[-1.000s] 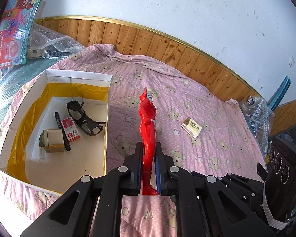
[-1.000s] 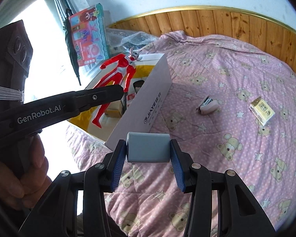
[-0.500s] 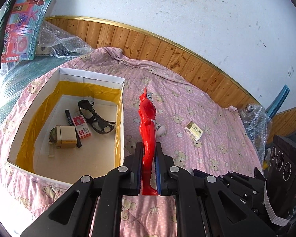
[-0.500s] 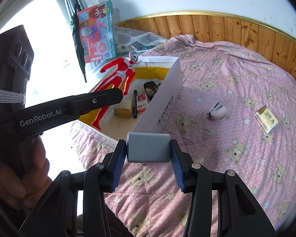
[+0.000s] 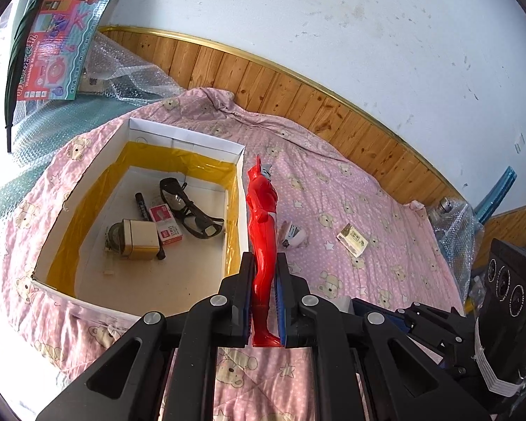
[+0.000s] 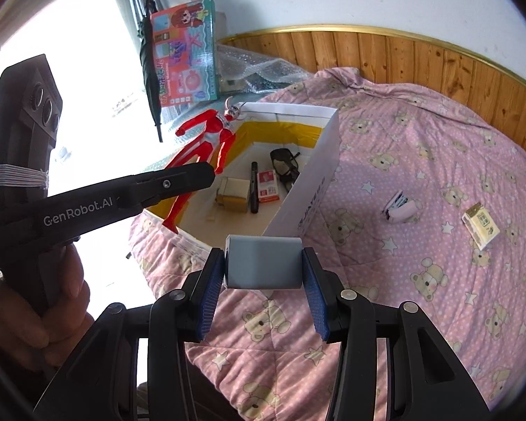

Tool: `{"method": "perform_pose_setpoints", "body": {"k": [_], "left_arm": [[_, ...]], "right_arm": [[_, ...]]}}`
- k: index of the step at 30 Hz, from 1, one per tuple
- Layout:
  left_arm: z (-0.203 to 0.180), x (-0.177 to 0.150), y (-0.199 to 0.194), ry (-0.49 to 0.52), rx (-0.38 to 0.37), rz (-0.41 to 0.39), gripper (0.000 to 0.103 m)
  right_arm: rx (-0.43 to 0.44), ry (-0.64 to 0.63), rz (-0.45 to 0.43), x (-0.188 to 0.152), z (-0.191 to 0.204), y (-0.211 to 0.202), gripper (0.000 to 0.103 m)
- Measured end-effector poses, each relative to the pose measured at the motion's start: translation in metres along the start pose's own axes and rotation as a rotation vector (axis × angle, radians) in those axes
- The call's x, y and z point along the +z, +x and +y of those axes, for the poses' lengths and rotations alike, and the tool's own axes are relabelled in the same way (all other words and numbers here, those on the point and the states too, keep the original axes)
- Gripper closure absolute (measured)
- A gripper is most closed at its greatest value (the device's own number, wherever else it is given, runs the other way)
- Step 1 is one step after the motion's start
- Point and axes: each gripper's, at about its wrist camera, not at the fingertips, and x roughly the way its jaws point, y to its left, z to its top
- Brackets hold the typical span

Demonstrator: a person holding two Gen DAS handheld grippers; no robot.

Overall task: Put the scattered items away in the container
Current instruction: 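Lift and carry the charger and red figure over the white box with both tools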

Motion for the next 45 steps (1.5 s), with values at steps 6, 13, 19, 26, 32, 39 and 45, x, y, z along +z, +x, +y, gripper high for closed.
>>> {"method": "perform_pose_setpoints", "body": {"k": [6, 13, 19, 26, 32, 39, 45], "left_arm": [[0.011, 0.001, -0.004, -0.022, 0.008, -0.007, 0.092], [0.028, 0.001, -0.008, -0.051, 0.017, -0.012, 0.092], [0.040, 0.001, -0.009, -0.068, 0.020, -0.012, 0.092], [0.057, 0.002, -0.009, -0.093, 0.032, -0.008, 0.092], [0.073, 0.003, -0.009, -0.121, 0.043, -0.007, 0.092], [0.086, 0.006, -0.007, -0.141, 0.051, -0.003, 0.092], [0.092, 0.008, -0.004, -0.148, 0.061, 0.007, 0.092]], "right_arm": [[0.000, -0.024, 0.000, 0.006, 0.011, 0.002, 0.056], [0.003, -0.050, 0.003, 0.013, 0.024, 0.007, 0.056], [0.005, -0.065, 0.010, 0.017, 0.032, 0.013, 0.056], [0.011, -0.078, 0.015, 0.025, 0.040, 0.021, 0.056], [0.021, -0.097, 0.020, 0.032, 0.049, 0.029, 0.056], [0.034, -0.114, 0.027, 0.041, 0.057, 0.039, 0.056], [0.042, -0.118, 0.035, 0.047, 0.059, 0.049, 0.056]]}}
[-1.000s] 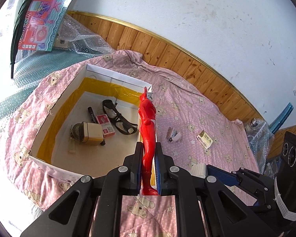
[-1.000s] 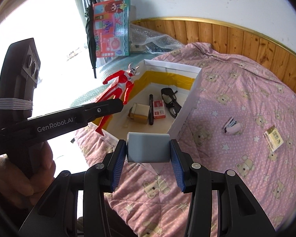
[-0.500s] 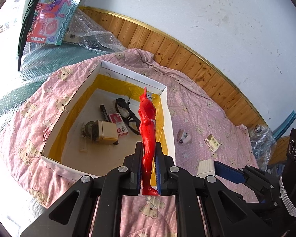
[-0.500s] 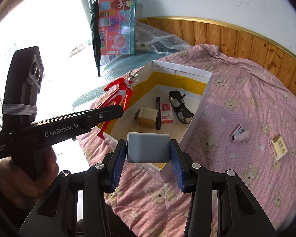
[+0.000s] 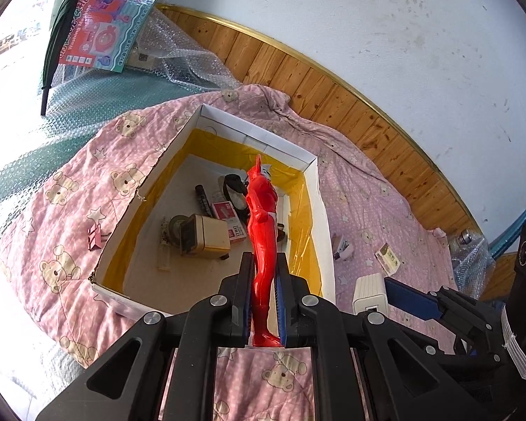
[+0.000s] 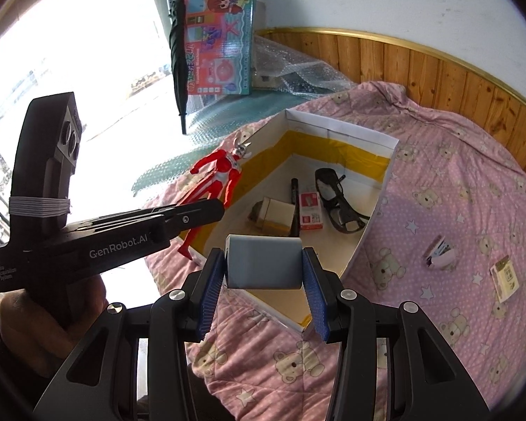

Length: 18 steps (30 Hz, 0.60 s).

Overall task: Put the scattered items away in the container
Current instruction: 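Lift and carry the charger and red figure over the white box with both tools, then open the left tool to drop the red figure while the right tool drops the charger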

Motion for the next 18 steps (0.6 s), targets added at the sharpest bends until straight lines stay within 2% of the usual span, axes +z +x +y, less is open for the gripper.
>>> {"method": "perform_pose_setpoints", "body": {"k": [18], "left_arm": [[0.002, 0.008, 0.016, -0.001, 0.020, 0.034, 0.092]], "right_arm": [[0.038, 0.021, 0.014, 0.023, -0.013, 0.028, 0.056]]}}
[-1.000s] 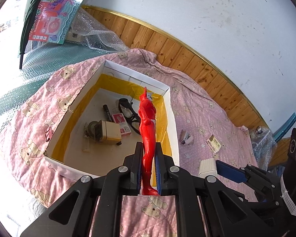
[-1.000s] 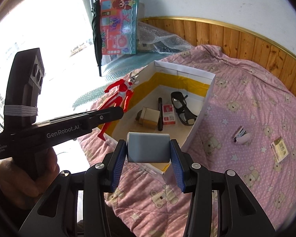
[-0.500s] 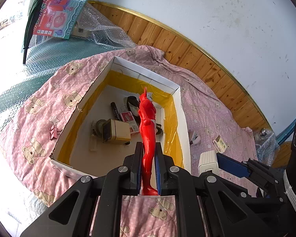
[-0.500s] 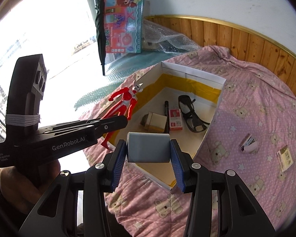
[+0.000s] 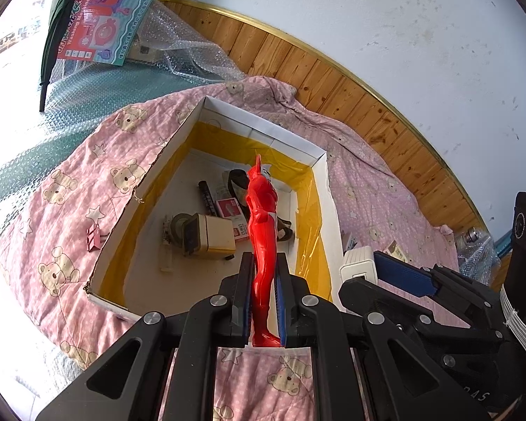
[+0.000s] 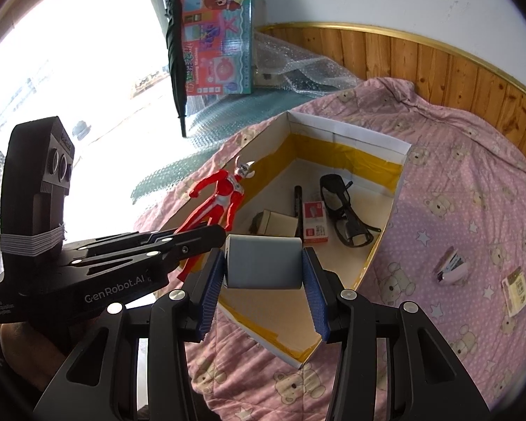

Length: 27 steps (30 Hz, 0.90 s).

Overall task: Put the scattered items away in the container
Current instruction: 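Open the left tool to drop the red figure while the right tool drops the charger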

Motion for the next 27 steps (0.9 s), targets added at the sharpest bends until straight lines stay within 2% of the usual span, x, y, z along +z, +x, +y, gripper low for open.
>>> {"method": "perform_pose_setpoints", "body": {"k": [27], "left_arm": [[0.002, 0.007, 0.037, -0.008, 0.026, 0.067, 0.092]], "right_arm": [[0.034, 0.067, 0.031, 0.024, -0.032, 0.041, 0.056]]}}
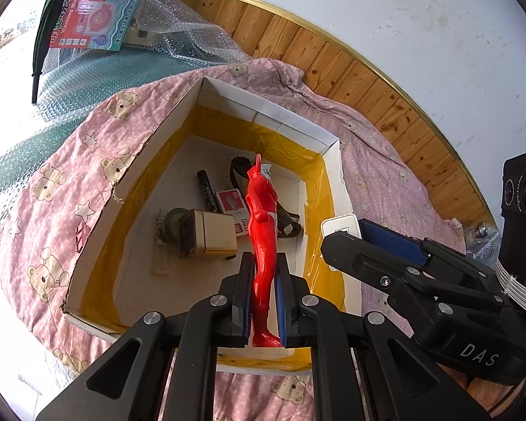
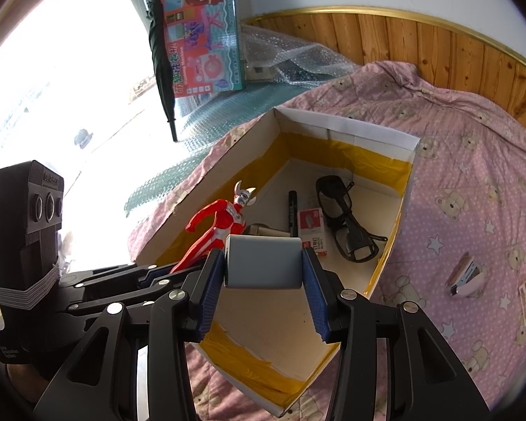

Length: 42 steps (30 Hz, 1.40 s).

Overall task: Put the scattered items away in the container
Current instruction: 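Open the left tool to drop the red figure while the right tool drops the charger, then move both open tools back toward the pink stapler and yellow tissue pack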

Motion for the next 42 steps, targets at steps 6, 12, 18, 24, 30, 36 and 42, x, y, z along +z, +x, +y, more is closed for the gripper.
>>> {"method": "perform_pose_setpoints", "body": {"k": [6, 12, 18, 24, 30, 36, 42], "left_arm": [[-0.001, 0.001, 0.007, 0.000, 0.007, 0.008, 0.091], [0.004, 0.003, 0.014, -0.008, 0.028, 0.034, 0.064], [0.027, 0.014, -0.001, -0.084, 0.047, -0.023, 0.064], [0.038, 0.022, -0.011, -0.106, 0.058, -0.047, 0.064], [0.022, 0.015, -0.006, -0.088, 0.035, -0.017, 0.064], [0.005, 0.011, -0.010, -0.057, 0.027, -0.018, 0.064], [-0.006, 0.008, -0.020, -0.036, 0.027, -0.032, 0.064]], "right_arm": [[-0.002, 0.005, 0.002, 0.002, -0.005, 0.006, 0.056], [-0.030, 0.043, -0.006, 0.001, -0.018, 0.010, 0.054], [-0.016, 0.086, -0.014, -0.003, -0.028, 0.005, 0.054], [0.002, 0.102, -0.013, -0.012, -0.030, -0.003, 0.054], [0.016, 0.095, -0.004, -0.022, -0.024, -0.009, 0.054], [0.026, 0.088, -0.017, -0.029, -0.021, -0.020, 0.054], [0.040, 0.083, -0.028, -0.036, -0.017, -0.031, 0.054]]}}
